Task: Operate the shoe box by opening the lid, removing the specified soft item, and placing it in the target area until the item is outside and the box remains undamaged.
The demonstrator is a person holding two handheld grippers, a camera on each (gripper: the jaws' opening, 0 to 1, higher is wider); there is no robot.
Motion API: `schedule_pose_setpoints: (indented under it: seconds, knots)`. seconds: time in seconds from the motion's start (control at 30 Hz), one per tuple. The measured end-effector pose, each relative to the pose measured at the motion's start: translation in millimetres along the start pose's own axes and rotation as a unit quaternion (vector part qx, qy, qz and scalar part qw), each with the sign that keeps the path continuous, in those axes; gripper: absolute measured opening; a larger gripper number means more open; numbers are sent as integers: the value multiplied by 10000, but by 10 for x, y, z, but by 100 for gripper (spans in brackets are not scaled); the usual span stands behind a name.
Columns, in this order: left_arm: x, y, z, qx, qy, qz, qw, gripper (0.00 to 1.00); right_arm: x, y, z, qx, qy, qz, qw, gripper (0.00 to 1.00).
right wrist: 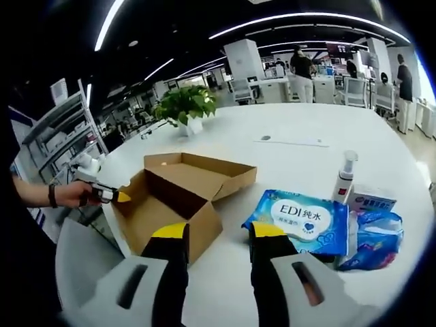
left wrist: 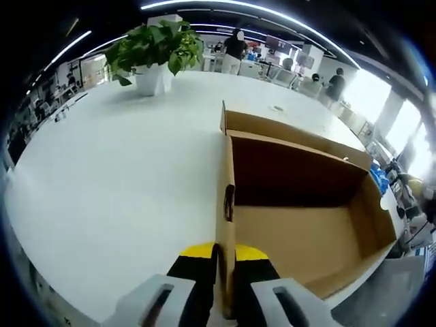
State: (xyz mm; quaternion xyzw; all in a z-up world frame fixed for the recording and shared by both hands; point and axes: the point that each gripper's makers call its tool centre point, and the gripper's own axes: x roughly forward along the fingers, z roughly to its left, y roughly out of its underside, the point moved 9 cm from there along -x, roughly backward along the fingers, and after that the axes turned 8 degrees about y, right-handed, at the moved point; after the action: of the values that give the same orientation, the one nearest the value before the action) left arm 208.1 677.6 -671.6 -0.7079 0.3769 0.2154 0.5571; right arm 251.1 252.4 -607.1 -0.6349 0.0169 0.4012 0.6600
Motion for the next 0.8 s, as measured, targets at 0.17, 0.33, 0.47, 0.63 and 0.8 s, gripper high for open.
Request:
schedule_pose_setpoints:
  seconds: [0.17,0.33,0.47,0.63,0.8]
  knots:
    - [-23,25,-24,-12,0,40,10000,7,174,-45,14,30,-72,62,10000,32]
    - [-57,87,-38,-98,14,17,10000,8,322,-175,30,104,-87,21,9999,31]
    - [-71,112,-56,-127,24,12,9999,8,440,-307,-13,219,-61,-36,9997,31]
    - [-83,143,-82,-72,60,39,9999,8,616,-382,-68,361,-2,46,9993,30]
    - [-87,150,-71,-131,71,21,9999,8,838,-403,-77,590,126,194,9980,30]
